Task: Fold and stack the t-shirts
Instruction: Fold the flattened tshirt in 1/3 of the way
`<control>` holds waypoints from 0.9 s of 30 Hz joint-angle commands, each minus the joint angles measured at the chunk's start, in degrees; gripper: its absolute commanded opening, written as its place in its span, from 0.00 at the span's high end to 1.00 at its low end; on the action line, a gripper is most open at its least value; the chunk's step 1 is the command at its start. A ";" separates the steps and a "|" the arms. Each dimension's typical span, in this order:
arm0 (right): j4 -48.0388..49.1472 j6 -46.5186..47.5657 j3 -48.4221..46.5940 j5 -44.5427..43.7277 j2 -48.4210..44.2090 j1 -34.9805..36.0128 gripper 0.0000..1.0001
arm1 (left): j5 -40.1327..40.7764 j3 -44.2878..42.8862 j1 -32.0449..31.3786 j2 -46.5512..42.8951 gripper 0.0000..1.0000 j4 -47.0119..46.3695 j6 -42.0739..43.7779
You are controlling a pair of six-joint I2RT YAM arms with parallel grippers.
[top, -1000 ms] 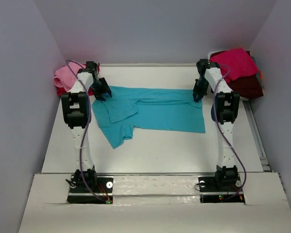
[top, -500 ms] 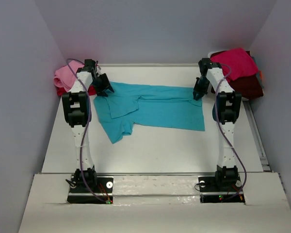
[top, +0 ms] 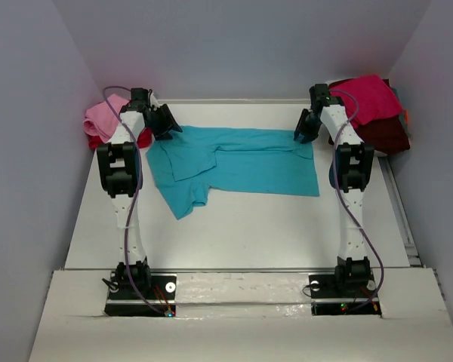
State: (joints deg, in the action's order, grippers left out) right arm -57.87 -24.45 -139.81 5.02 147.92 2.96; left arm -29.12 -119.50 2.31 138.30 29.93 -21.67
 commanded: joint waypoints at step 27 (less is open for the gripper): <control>-3.92 0.28 8.94 9.75 -8.79 -0.50 0.58 | -0.14 -4.86 -3.98 2.33 0.38 3.03 -0.65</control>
State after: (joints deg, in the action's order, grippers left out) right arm -59.48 -25.12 -129.91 11.92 140.97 2.96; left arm -29.26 -121.97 -1.93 140.59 31.14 -22.81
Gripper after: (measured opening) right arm 0.424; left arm 0.625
